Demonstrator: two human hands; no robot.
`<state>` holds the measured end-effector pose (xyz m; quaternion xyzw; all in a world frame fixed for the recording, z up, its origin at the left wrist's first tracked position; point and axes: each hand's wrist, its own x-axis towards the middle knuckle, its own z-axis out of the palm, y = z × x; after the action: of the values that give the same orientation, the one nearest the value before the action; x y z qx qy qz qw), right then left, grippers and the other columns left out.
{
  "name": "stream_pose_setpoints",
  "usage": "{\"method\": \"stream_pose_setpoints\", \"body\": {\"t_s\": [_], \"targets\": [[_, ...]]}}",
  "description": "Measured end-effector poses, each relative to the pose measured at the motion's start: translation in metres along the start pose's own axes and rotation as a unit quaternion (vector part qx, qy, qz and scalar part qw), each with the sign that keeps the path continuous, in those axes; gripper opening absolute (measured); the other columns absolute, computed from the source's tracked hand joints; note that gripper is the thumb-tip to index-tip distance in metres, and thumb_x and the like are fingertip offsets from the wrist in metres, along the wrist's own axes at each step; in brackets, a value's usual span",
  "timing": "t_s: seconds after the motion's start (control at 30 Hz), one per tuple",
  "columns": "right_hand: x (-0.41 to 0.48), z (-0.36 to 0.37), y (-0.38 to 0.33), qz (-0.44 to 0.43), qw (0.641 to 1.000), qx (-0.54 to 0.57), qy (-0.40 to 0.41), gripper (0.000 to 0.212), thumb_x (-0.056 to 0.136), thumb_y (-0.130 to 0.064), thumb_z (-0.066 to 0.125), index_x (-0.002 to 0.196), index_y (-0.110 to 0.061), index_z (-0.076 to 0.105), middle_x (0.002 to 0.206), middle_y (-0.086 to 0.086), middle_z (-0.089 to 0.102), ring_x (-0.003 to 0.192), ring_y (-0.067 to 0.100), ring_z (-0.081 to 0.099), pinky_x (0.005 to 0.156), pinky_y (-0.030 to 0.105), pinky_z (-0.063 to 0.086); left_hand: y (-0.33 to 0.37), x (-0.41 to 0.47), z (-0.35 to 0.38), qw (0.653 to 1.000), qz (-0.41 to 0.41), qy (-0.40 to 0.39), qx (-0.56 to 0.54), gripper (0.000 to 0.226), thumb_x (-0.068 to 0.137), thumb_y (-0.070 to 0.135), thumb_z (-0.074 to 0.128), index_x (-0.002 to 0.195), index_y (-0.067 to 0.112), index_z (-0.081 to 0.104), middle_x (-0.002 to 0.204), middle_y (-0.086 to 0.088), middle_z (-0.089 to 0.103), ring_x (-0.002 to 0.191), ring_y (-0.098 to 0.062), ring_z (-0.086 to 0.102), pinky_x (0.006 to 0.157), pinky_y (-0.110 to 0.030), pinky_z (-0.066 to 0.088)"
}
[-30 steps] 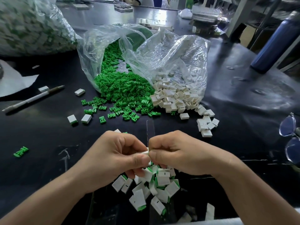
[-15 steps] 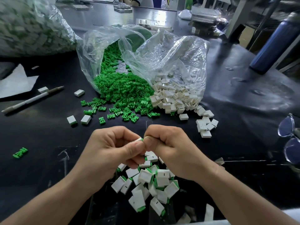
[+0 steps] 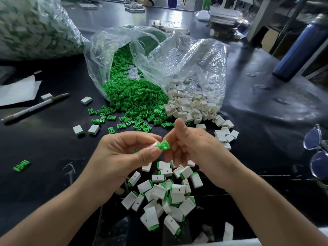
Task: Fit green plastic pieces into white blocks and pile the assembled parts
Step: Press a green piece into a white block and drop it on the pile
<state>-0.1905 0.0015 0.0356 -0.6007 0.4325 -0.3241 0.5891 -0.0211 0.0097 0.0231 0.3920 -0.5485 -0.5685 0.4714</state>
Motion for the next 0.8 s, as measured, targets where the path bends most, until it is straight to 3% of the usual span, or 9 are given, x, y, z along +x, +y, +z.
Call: {"method": "stream_pose_setpoints", "body": {"t_s": [0.07,0.17,0.27,0.37,0.53,0.67,0.73,0.8], "targets": [[0.002,0.005,0.002,0.028,0.995,0.08,-0.043,0.055,0.083,-0.061,0.034,0.084,-0.014,0.062,0.069,-0.002,0.064,0.06,0.01,0.056,0.054,0.019,0.041,-0.001,0.0,-0.001,1.0,0.008,-0.004,-0.018,0.015,0.06,0.019,0.07,0.069,0.008,0.073,0.087,-0.006,0.074,0.072,-0.012,0.069,0.059,-0.017,0.052],[0.003,0.017,0.006,0.048,0.978,0.17,-0.109,0.044,0.084,-0.054,0.033,0.086,-0.021,0.063,0.075,0.002,0.063,0.063,0.012,0.057,0.056,0.019,0.043,-0.001,-0.002,0.0,0.999,0.025,-0.029,-0.023,0.029,0.054,0.033,0.08,0.072,0.012,0.074,0.089,-0.001,0.074,0.069,-0.017,0.066,0.057,-0.022,0.054],[0.002,0.02,0.004,0.067,0.964,0.224,-0.13,0.044,0.083,-0.052,0.033,0.081,-0.024,0.066,0.07,0.001,0.061,0.06,0.009,0.053,0.056,0.018,0.043,-0.002,-0.001,0.001,0.998,0.034,-0.021,-0.039,0.021,0.059,0.018,0.07,0.074,0.004,0.07,0.076,-0.006,0.072,0.057,-0.026,0.059,0.05,-0.025,0.053],[0.001,0.021,0.002,0.049,0.97,0.204,-0.121,0.042,0.083,-0.051,0.035,0.072,-0.031,0.07,0.064,-0.006,0.051,0.058,0.005,0.044,0.055,0.016,0.039,-0.001,-0.002,0.005,0.995,0.059,-0.053,-0.062,0.023,0.065,0.004,0.064,0.087,-0.002,0.068,0.064,-0.016,0.065,0.047,-0.026,0.06,0.048,-0.028,0.052],[-0.002,0.026,0.001,0.074,0.973,0.197,-0.096,0.038,0.085,-0.052,0.046,0.071,-0.018,0.059,0.062,-0.004,0.038,0.053,0.005,0.034,0.049,0.014,0.033,-0.007,-0.002,0.003,0.996,0.076,-0.034,-0.022,0.017,0.063,0.005,0.064,0.078,0.004,0.072,0.097,-0.012,0.068,0.058,-0.026,0.067,0.052,-0.032,0.056],[-0.004,0.029,0.001,0.078,0.975,0.196,-0.073,0.035,0.07,-0.048,0.045,0.068,-0.013,0.045,0.061,-0.003,0.035,0.051,0.005,0.031,0.048,0.014,0.03,-0.01,-0.002,-0.002,0.989,0.102,-0.029,0.103,0.018,0.071,0.029,0.065,0.086,0.026,0.072,0.108,-0.002,0.067,0.084,-0.017,0.068,0.073,-0.042,0.057],[-0.005,0.03,0.001,0.076,0.976,0.192,-0.07,0.035,0.069,-0.047,0.044,0.067,-0.013,0.044,0.059,-0.004,0.035,0.051,0.005,0.031,0.048,0.014,0.029,-0.01,-0.002,-0.002,0.986,0.104,-0.036,0.121,0.024,0.073,0.047,0.068,0.091,0.031,0.071,0.109,0.001,0.067,0.088,-0.016,0.067,0.078,-0.045,0.056],[-0.005,0.031,0.001,0.071,0.977,0.188,-0.07,0.035,0.07,-0.047,0.044,0.069,-0.013,0.044,0.06,-0.005,0.034,0.052,0.005,0.03,0.049,0.015,0.029,-0.01,-0.002,-0.003,0.986,0.101,-0.036,0.127,0.028,0.071,0.049,0.07,0.091,0.03,0.071,0.109,0.001,0.067,0.089,-0.016,0.067,0.079,-0.047,0.055]]}}
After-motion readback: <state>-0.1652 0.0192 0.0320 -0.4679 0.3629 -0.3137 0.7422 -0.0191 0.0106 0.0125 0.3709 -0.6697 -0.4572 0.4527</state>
